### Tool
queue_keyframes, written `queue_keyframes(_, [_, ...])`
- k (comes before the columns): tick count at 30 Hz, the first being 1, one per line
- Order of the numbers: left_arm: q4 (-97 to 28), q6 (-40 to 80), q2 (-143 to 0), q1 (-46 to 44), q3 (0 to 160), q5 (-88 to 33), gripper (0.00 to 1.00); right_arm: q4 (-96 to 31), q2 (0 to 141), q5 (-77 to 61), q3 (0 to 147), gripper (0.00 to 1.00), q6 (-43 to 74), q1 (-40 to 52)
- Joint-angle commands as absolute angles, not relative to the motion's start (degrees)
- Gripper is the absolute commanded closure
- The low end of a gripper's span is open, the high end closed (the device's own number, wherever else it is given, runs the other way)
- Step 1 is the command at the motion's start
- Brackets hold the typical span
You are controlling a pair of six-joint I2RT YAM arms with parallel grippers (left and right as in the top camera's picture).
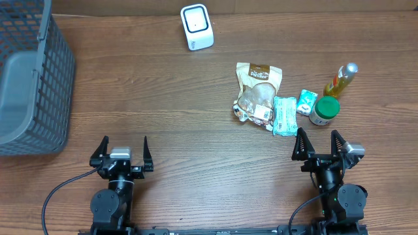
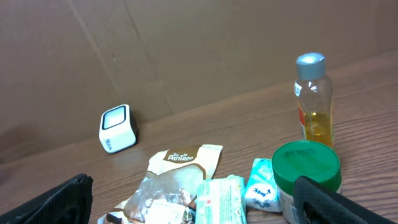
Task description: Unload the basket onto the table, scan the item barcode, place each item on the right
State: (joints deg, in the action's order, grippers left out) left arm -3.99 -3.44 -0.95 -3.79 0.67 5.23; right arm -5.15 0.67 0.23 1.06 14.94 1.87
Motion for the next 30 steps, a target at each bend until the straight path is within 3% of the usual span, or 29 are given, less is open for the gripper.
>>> queue_keyframes(1, [-3.57, -1.06, -0.16, -4.19, 0.21, 8.12, 0.00, -4.82, 0.16, 0.05, 0.45, 0.00, 14.57, 1.65])
queue_keyframes(30, [-3.79, -1.10, -0.21, -4.14, 0.27, 5.96, 0.00, -4.80, 0.16, 0.05, 0.45, 0.00, 14.57, 1.63])
